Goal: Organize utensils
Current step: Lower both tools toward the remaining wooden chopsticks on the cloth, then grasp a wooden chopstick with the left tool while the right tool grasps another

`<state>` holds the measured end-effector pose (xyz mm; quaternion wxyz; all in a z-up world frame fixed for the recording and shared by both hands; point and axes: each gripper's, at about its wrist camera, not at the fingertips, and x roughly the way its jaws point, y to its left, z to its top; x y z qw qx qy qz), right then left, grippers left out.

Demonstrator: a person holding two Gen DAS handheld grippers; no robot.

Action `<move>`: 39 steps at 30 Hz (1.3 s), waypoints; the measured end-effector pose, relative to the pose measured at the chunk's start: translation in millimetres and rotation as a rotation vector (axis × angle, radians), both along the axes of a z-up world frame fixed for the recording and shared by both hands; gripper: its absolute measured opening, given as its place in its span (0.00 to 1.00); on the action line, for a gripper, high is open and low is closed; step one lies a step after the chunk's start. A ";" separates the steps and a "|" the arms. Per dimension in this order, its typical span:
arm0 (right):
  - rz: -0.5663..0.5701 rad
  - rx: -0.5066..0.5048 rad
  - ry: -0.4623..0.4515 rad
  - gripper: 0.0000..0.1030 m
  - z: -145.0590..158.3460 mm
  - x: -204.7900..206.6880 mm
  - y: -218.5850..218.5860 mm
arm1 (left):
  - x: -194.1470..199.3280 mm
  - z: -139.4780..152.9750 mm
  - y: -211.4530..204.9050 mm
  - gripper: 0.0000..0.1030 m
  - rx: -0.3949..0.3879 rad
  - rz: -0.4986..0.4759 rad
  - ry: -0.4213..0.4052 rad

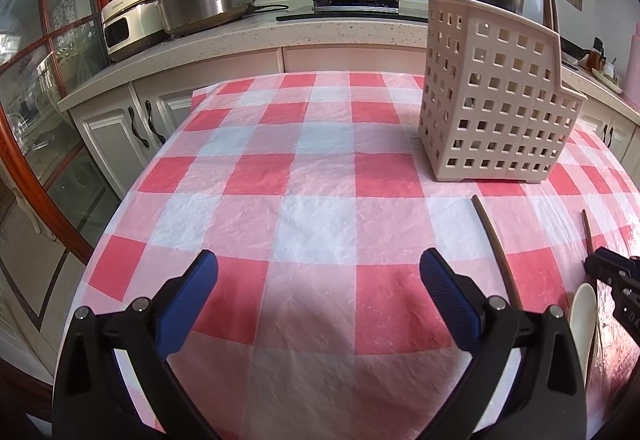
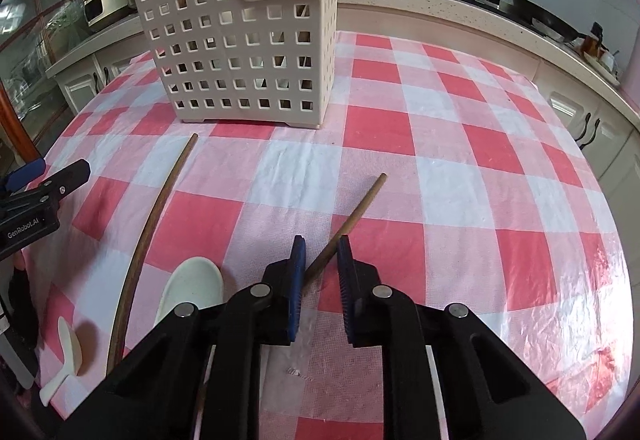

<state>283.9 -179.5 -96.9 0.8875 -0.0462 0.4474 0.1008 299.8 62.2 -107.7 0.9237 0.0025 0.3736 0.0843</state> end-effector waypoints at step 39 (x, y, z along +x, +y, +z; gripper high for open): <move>0.020 0.084 0.012 0.08 -0.2 -3.9 -29.3 | 34.9 -13.9 -97.1 0.43 -0.057 -0.226 0.228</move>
